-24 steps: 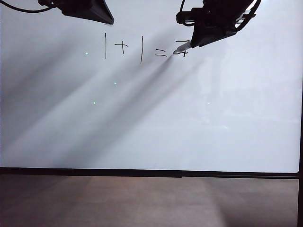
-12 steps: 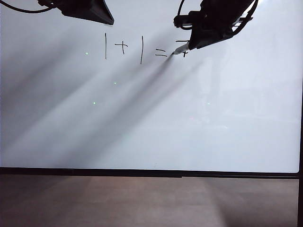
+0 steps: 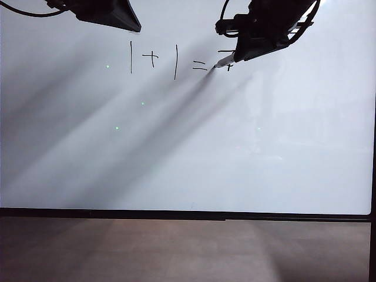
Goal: Reach to the right to find the marker pen, pick it up, and write the answer to the math problem on the whiteboard.
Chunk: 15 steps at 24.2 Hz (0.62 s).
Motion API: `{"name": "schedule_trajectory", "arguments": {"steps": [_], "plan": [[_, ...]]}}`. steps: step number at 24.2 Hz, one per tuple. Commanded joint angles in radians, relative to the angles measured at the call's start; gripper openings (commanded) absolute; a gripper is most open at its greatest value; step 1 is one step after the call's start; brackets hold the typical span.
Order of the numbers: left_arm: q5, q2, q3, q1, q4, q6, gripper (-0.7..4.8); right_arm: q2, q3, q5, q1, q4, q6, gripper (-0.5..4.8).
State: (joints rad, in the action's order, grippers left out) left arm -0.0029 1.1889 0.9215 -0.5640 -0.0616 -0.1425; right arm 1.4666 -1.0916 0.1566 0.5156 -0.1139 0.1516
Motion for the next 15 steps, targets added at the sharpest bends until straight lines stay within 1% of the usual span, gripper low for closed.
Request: {"name": "schedule_trajectory", "arguments": {"steps": [1, 6, 15], "plan": [[0.003, -0.004, 0.001, -0.001, -0.003, -0.003, -0.05, 0.006, -0.006, 0.002, -0.002, -0.003, 0.002, -0.06], [0.003, -0.004, 0.001, -0.001, -0.003, -0.003, -0.05, 0.026, -0.005, 0.002, -0.002, 0.034, -0.006, -0.06], [0.003, -0.004, 0.001, -0.001, 0.002, -0.003, -0.05, 0.055, -0.004, 0.017, -0.002, 0.032, -0.006, -0.06]]}}
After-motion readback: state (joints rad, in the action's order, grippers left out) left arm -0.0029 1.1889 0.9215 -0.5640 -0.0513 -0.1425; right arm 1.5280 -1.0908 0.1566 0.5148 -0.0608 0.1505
